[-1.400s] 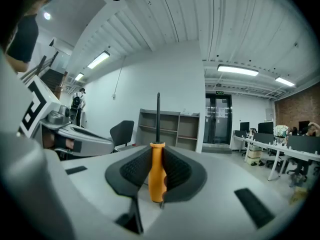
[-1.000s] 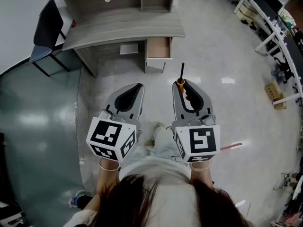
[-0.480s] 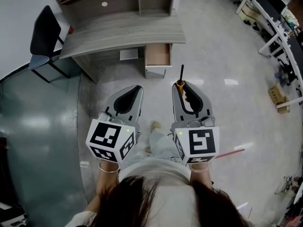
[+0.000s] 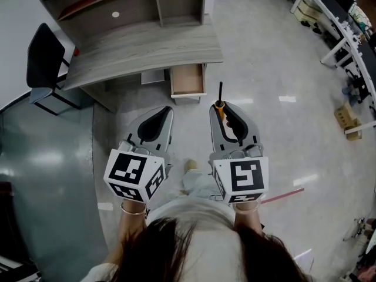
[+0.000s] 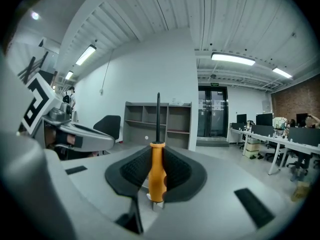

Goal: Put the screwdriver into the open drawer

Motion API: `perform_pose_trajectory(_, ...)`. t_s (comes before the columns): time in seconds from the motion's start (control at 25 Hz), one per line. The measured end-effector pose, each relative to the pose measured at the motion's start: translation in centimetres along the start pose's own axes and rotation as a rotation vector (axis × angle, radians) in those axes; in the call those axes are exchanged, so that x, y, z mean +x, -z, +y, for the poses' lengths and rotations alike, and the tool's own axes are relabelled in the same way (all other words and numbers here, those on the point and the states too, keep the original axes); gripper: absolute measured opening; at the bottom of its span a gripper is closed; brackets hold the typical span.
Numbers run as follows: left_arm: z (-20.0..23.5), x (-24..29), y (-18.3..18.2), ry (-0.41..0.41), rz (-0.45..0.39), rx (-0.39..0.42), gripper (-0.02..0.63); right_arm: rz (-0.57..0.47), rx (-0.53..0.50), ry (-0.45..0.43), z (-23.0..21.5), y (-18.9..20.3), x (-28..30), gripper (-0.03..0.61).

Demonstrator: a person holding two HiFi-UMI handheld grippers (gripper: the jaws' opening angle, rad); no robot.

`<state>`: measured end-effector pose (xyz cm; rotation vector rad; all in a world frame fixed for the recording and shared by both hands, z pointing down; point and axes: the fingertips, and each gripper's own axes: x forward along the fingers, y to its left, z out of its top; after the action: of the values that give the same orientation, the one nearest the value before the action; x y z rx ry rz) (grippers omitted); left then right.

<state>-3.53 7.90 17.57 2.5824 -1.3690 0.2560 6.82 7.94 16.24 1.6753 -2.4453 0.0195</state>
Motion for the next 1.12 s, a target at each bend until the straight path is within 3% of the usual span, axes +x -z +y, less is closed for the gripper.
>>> perform_pose_trajectory(0.6,1.8,6.3,-0.4,-0.053,0.044,-0.020,0.021,0.016,0.009,-0.033,-4.7,1.4,6.0,0.081)
perform_pose_trajectory(1.12,8.4,11.4,0.1,-0.044,0.063,-0.043,0.021,0.069,-0.034,-0.002,-5.0,3.7,12.9,0.081)
